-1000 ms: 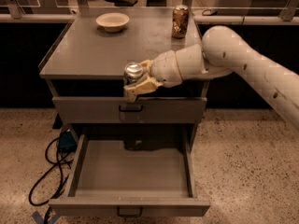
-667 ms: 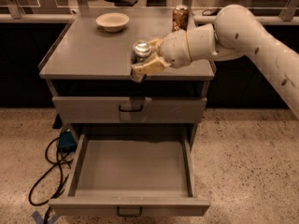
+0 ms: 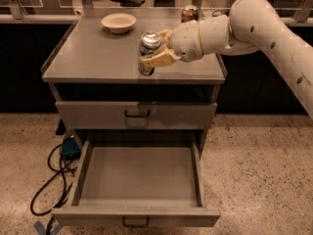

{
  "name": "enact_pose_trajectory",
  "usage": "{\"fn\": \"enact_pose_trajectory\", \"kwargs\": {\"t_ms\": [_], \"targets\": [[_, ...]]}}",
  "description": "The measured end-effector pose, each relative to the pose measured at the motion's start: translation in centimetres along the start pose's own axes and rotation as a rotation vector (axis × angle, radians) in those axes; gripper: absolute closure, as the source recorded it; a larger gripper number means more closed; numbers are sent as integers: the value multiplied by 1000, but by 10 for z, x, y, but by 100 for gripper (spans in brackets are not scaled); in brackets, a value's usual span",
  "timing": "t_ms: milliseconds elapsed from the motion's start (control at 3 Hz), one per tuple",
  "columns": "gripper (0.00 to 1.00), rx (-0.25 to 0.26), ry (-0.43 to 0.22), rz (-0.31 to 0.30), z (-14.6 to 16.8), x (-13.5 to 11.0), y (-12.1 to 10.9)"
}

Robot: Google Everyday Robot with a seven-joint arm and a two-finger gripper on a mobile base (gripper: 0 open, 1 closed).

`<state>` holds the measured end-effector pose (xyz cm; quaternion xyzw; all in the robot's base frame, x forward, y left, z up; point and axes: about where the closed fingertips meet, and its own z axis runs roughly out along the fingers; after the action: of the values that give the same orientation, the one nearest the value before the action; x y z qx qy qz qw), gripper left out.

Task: Pick redbull can from middle drawer and place on counter

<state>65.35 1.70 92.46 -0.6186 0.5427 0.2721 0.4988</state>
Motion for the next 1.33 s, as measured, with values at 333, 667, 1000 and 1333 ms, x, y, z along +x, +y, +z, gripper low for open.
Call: {"fn": "enact_pose_trajectory", "kwargs": {"t_ms": [333,667,1000,1333], "targets": [[100,-20,45,-8,-1,-10,-19],[100,-108,206,41,21,6,-41],[100,-217,345,98,56,30,-49],[100,-241,412,139,43,51,-60]]}}
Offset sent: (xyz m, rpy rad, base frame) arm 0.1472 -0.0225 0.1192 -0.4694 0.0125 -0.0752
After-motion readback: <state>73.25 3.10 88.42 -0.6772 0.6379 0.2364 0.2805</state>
